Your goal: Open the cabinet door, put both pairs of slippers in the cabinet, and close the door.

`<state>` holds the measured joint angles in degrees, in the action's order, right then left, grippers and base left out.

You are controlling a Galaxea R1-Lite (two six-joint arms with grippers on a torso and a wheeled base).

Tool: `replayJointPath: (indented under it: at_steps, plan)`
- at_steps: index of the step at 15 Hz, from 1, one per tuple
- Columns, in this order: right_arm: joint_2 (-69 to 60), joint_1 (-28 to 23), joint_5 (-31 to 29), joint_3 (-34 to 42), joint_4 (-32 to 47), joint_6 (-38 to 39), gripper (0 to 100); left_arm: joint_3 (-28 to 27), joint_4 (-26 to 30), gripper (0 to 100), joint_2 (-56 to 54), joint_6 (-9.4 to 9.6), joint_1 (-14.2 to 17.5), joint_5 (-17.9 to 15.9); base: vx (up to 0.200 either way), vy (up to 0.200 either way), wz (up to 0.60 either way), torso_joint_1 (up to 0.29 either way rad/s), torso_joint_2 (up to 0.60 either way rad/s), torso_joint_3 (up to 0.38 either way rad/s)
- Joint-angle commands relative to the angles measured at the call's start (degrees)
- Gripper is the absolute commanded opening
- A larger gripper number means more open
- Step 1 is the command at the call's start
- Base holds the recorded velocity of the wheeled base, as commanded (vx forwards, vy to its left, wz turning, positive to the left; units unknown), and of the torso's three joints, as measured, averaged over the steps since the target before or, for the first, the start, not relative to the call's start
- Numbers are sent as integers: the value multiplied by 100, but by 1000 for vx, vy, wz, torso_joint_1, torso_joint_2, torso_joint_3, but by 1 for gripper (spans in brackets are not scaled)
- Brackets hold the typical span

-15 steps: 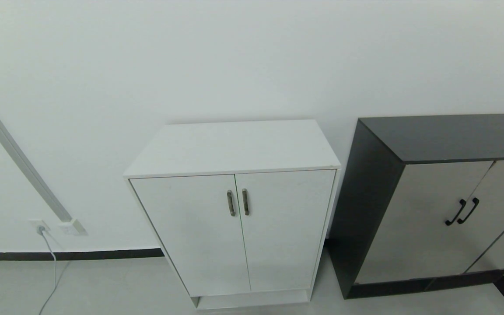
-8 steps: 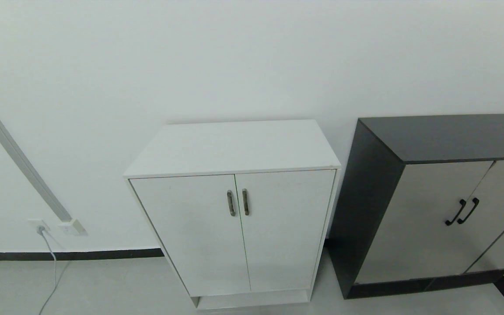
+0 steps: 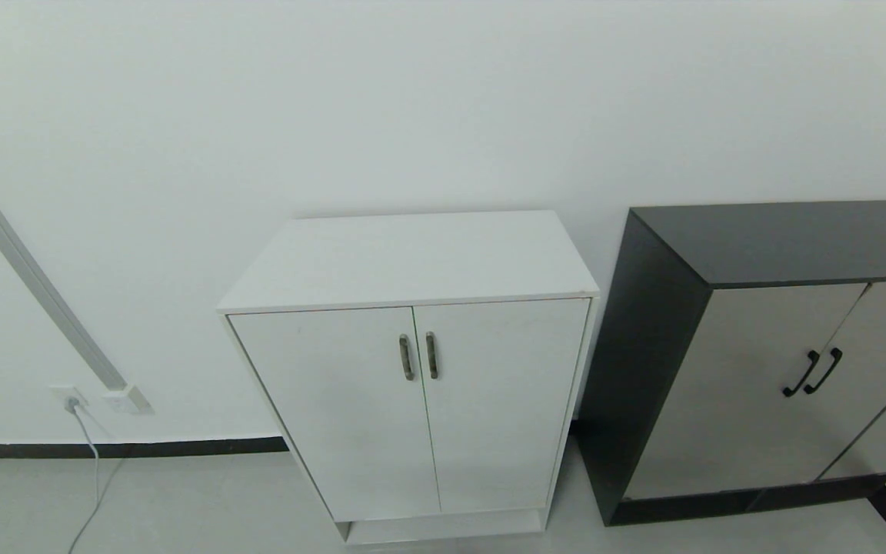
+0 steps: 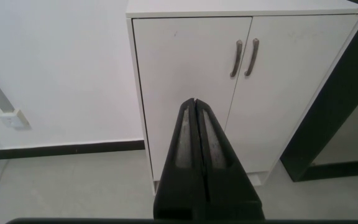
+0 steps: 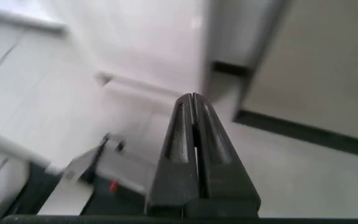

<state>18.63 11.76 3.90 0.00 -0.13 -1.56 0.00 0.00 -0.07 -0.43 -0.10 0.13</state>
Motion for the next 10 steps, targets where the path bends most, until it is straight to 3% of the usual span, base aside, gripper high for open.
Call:
replayJointPath:
  at_steps: [1, 5, 10]
  plan:
    - [-553, -667, -3, 0, -4, -11, 0, 0, 0, 0, 7, -1, 1, 4, 0, 0, 0, 0, 0, 0]
    - [-1072, -1176, -3, 0, -4, -11, 0, 0, 0, 0, 7, -1, 1, 4, 0, 0, 0, 0, 0, 0]
    - [-1863, -1185, -3, 0, -4, -37, 0, 0, 0, 0, 7, -1, 1, 4, 0, 0, 0, 0, 0, 0]
